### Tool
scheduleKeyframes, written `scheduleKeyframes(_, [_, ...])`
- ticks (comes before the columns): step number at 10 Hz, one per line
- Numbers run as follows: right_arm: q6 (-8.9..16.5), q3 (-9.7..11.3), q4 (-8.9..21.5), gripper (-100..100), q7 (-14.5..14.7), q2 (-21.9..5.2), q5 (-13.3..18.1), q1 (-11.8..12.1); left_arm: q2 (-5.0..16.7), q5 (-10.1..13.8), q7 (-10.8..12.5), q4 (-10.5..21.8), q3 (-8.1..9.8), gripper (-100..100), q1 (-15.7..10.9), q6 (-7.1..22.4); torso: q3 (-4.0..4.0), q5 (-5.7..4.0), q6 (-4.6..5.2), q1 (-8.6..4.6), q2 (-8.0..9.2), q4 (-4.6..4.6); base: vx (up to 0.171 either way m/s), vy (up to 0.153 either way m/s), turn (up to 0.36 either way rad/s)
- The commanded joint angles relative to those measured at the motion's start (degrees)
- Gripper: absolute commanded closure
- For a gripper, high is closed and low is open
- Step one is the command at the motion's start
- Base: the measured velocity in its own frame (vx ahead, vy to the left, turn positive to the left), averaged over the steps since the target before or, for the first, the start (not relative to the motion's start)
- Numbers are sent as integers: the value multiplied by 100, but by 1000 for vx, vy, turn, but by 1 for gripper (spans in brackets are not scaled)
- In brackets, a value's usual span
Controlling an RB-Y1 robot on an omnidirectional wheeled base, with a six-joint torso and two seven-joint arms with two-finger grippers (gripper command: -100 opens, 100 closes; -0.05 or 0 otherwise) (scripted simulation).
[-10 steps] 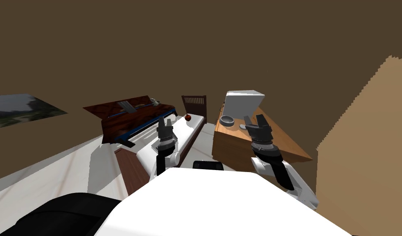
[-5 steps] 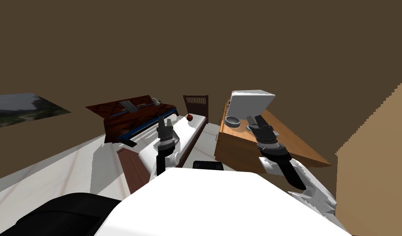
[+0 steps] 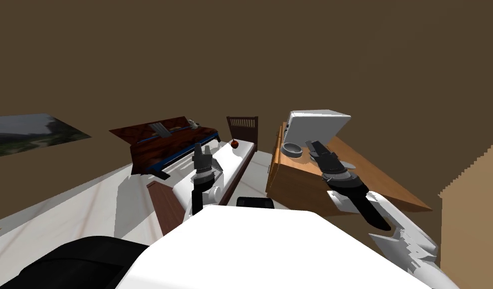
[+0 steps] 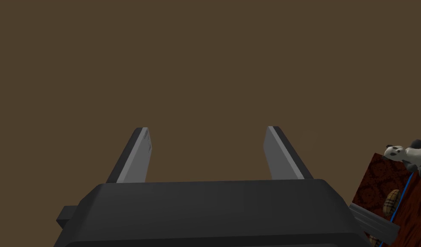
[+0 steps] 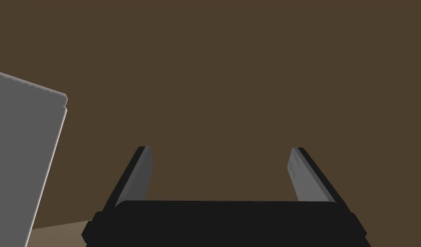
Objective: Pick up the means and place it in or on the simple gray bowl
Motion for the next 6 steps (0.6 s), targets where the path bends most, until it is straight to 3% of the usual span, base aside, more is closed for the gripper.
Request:
scheduleKeyframes(1, [-87, -207, 157, -100, 64, -286, 72, -11, 0, 0, 0, 0, 0, 0, 0, 0, 0, 0, 0, 0, 0, 0, 30, 117, 31])
scheduleKeyframes(2, [-87, -207, 157, -100, 64, -376, 72, -11, 0, 0, 0, 0, 0, 0, 0, 0, -1, 0, -1, 5, -1, 0, 28, 88, 12])
scheduleKeyframes(3, [-150, -375, 296, -100, 115, -580, 142, -28, 0, 0, 0, 0, 0, 0, 0, 0, 0, 0, 0, -3, 0, 0, 43, 94, 46])
scheduleKeyframes(6, [-214, -534, 439, -100, 162, -1018, 217, -42, 0, 0, 0, 0, 0, 0, 0, 0, 0, -2, 0, -4, 0, 0, 26, 83, 21])
